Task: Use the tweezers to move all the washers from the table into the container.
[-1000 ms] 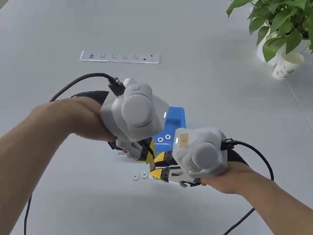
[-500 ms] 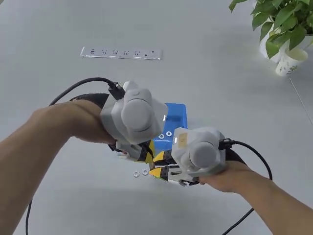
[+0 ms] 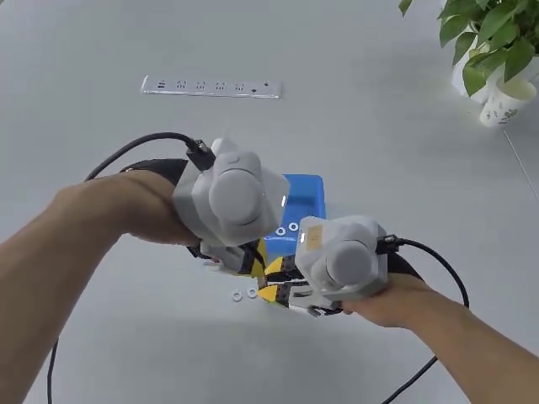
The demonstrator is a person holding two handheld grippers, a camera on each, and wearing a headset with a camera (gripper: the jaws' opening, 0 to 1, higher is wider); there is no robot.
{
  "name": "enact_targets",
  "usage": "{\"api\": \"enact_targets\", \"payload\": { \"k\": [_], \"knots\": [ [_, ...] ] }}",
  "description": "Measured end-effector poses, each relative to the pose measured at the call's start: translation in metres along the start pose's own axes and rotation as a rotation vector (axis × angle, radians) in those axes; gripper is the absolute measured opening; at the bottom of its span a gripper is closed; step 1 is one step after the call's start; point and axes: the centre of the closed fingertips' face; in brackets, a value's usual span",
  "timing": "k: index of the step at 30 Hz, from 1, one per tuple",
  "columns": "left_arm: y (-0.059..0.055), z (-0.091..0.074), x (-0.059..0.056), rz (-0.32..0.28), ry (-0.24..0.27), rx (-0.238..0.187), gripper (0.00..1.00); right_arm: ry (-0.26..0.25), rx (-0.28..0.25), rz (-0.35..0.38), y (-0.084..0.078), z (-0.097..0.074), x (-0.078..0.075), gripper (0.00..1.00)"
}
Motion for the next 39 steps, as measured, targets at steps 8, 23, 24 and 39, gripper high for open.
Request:
{"api": "enact_targets", "payload": {
  "k": [8, 23, 24, 39],
  "knots": [
    [0.003, 0.0, -0.001, 0.004, -0.007, -0.01, 0.05, 0.0, 0.004, 0.006, -0.003, 0.001, 0.001, 0.11],
    [0.004, 0.001, -0.001, -0.002, -0.015, -0.017, 0.04, 0.005, 0.018, 0.003, -0.007, 0.002, 0.001, 0.11],
    [0.003, 0.001, -0.001, -0.001, -0.016, -0.016, 0.04, 0.004, 0.018, 0.002, -0.007, 0.002, 0.001, 0.11],
    [0.005, 0.002, 0.0, 0.009, -0.02, -0.013, 0.05, 0.006, 0.031, -0.015, -0.011, 0.002, 0.003, 0.14]
  ]
}}
Point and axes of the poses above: the centre of the closed fingertips' face, and the gripper's own axes: z roughly forward along the fingers, x roughly to its left, y roughly out of its top, and after that the axes turned 11 degrees about x, right-handed
